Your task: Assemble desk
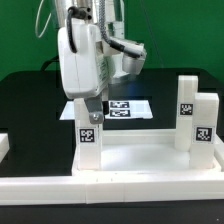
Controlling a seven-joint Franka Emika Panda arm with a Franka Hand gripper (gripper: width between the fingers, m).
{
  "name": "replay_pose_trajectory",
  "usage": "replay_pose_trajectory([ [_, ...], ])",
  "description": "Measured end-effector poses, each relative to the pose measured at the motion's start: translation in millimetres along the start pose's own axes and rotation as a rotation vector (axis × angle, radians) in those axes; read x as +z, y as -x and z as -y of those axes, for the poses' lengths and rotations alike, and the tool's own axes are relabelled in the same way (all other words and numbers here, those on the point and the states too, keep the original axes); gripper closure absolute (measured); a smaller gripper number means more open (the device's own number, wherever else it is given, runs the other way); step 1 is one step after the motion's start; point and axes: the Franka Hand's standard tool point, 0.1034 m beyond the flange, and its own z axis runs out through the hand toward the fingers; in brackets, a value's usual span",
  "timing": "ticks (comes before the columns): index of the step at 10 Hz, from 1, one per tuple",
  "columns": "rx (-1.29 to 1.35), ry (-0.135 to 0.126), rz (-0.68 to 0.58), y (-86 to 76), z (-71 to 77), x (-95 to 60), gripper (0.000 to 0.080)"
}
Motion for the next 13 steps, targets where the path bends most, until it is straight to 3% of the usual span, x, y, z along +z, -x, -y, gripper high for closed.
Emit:
replay_pose_trajectory([
  [1,-0.009,0.0,0.0,0.1,0.0,0.1,0.0316],
  [2,-0.066,0.001,-0.001,-0.6,0.0,-0.3,0.0316],
  [3,-0.222,0.01,0.002,-3.5,0.8,-2.7,0.0188],
  [4,-0.424,0.046,0.008,-3.0,0.4,-5.4,0.0161],
  [6,-0.713,0.056,0.016,0.2,-3.1,-6.1,0.0152],
  [10,-0.978,0.06,0.02,-2.4,-3.5,-4.8,0.0151],
  [12,-1.367,0.099,-0.014,-6.2,1.3,-7.2,0.0151],
  [13,-1.492,0.101,-0.012,-6.4,3.1,-7.2,0.0151],
])
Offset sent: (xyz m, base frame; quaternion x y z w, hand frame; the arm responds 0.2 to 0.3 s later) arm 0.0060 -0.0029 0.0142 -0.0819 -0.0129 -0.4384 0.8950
